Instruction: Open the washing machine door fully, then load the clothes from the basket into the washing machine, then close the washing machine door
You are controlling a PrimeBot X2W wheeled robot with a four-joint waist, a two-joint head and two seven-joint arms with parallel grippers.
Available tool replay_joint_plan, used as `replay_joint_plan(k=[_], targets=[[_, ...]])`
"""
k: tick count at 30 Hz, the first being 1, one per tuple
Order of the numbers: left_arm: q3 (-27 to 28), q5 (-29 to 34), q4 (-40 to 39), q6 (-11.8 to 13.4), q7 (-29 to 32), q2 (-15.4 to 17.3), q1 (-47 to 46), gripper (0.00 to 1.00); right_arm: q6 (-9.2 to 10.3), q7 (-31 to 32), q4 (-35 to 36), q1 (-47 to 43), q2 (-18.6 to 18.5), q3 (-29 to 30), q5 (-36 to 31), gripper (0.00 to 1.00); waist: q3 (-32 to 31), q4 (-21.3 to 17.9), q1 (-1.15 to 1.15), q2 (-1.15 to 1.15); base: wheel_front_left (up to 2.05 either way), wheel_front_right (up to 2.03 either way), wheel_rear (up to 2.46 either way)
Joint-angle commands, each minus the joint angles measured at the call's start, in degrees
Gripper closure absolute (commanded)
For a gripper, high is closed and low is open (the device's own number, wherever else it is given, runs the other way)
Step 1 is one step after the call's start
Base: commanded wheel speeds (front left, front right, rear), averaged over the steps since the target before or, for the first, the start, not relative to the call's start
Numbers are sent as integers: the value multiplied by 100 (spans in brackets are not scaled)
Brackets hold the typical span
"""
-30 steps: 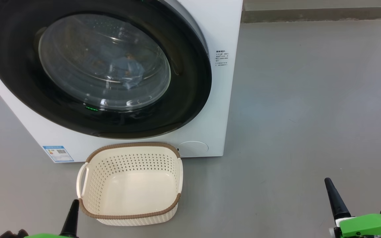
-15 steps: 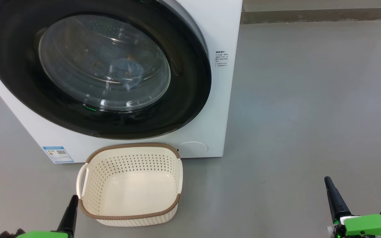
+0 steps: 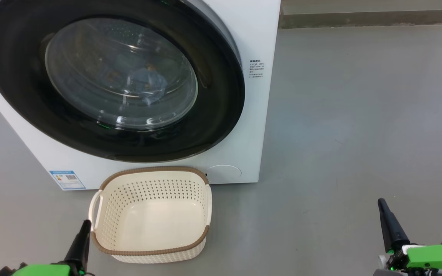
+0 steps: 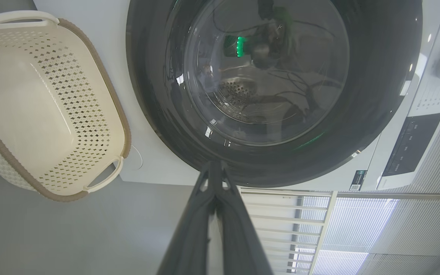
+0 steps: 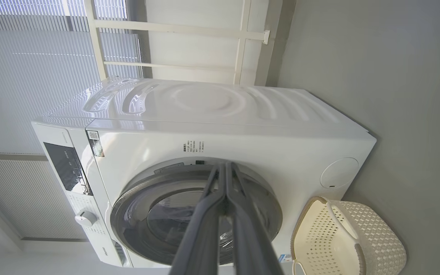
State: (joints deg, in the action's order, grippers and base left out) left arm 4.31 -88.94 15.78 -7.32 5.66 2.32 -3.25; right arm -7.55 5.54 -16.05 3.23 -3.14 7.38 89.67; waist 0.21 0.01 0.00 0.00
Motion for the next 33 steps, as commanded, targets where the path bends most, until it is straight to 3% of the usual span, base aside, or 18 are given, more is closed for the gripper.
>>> replay_joint_plan(k=[1, 33], targets=[[221, -257, -171, -16, 71, 56, -288, 100, 6, 83, 197, 292, 18, -85, 194, 100, -3, -1, 0, 0, 0, 0, 0], [227, -317, -173, -17, 87, 56, -295, 100, 6, 98, 202, 296, 26, -81, 246, 100, -4, -1, 0, 0, 0, 0, 0]])
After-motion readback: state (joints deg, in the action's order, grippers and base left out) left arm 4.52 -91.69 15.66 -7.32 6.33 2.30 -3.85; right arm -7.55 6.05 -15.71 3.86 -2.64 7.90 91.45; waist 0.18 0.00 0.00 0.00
